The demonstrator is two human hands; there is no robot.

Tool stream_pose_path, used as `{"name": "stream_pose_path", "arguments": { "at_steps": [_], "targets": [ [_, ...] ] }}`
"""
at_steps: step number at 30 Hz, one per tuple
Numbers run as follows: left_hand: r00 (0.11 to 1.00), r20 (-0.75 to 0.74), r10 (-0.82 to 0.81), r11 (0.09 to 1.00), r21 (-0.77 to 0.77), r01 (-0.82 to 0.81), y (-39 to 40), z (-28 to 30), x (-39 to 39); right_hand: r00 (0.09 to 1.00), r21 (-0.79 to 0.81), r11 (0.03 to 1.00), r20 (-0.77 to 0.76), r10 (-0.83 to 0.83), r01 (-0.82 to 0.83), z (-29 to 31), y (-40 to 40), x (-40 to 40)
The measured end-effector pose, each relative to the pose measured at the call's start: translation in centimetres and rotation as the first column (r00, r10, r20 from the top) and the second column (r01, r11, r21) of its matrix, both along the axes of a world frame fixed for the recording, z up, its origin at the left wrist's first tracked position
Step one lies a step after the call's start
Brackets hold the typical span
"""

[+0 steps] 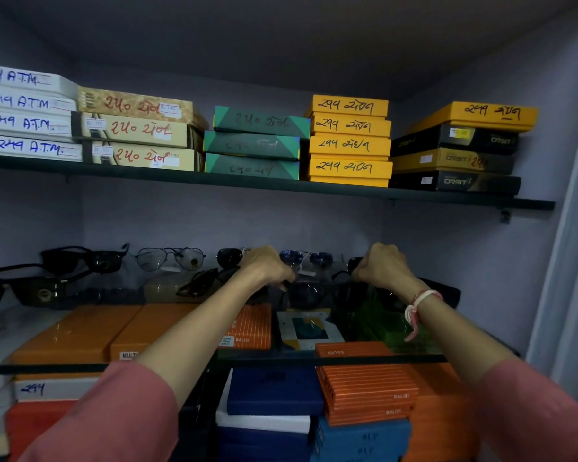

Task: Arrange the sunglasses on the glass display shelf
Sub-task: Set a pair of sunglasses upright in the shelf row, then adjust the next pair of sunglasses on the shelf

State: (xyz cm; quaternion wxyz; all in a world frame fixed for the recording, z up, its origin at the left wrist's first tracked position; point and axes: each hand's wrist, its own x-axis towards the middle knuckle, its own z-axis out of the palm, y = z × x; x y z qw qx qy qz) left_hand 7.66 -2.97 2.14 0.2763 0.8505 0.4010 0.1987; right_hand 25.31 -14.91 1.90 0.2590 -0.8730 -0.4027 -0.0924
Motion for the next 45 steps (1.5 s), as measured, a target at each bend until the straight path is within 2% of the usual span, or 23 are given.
{"name": "stream_pose_path", "arguments": {
  "at_steps": [4,7,9,12,15,19,21,24,28,30,33,37,42,45],
  "targets": [
    [1.000,-0.030,-0.005,1.000,-0.019,0.005,-0.2,0.4,-0.6,0.995,-0.051,0.998,0.091,0.033,-0.028,0.4,0.3,-0.5],
    [0.999,0.021,0.038,0.999,0.028,-0.038,0.8,1.0,-2.2,0.986,0.013,0.995,0.138,0.092,-0.094,1.4,0.8,-3.0],
    [0.993,0.032,0.116,0.983,0.143,-0.120,2.2,1.2,-3.7,0.980,0.047,0.985,0.119,0.157,-0.163,2.0,1.7,-5.2],
    [0.972,-0.034,0.232,0.930,0.300,-0.211,4.5,0.6,-6.1,0.964,0.032,0.967,0.096,0.247,-0.251,2.2,3.9,-8.7],
    [0.942,-0.161,0.293,0.916,0.329,-0.229,6.2,-0.3,-8.1,0.952,-0.079,0.952,0.057,0.300,-0.295,1.8,6.2,-12.1],
    [0.917,-0.278,0.285,0.917,0.358,-0.177,8.1,-1.5,-9.7,0.954,-0.257,0.926,0.049,0.296,-0.275,1.1,8.0,-15.5],
    [0.911,-0.296,0.288,0.913,0.372,-0.168,9.1,-1.8,-10.7,0.966,-0.270,0.934,0.047,0.255,-0.233,1.1,8.6,-16.1],
    [0.911,-0.297,0.284,0.918,0.358,-0.170,10.6,-1.9,-12.5,0.971,-0.243,0.940,-0.051,0.234,-0.239,0.9,9.6,-16.1],
    [0.930,-0.266,0.253,0.930,0.332,-0.158,12.0,-1.9,-14.3,0.974,-0.140,0.964,-0.053,0.219,-0.225,0.4,10.2,-16.6],
    [0.964,-0.157,0.213,0.928,0.341,-0.150,12.4,-1.9,-14.9,0.969,-0.085,0.966,-0.047,0.241,-0.244,0.3,10.0,-17.0],
    [0.996,0.056,0.069,0.932,0.352,-0.085,12.4,-1.4,-15.4,0.962,-0.024,0.961,-0.010,0.275,-0.275,0.2,9.6,-17.5],
    [0.980,0.128,-0.150,0.961,0.254,0.114,11.5,-0.4,-16.1,0.967,0.072,0.967,0.091,0.236,-0.243,0.4,9.1,-18.0],
    [0.976,0.051,-0.211,0.946,0.264,0.191,10.7,0.8,-16.5,0.957,0.062,0.955,0.050,0.287,-0.290,0.9,8.2,-17.6],
    [0.982,-0.003,-0.191,0.931,0.316,0.182,10.5,1.3,-16.4,0.934,0.045,0.936,-0.068,0.350,-0.348,1.7,7.3,-18.0]
  ]
}}
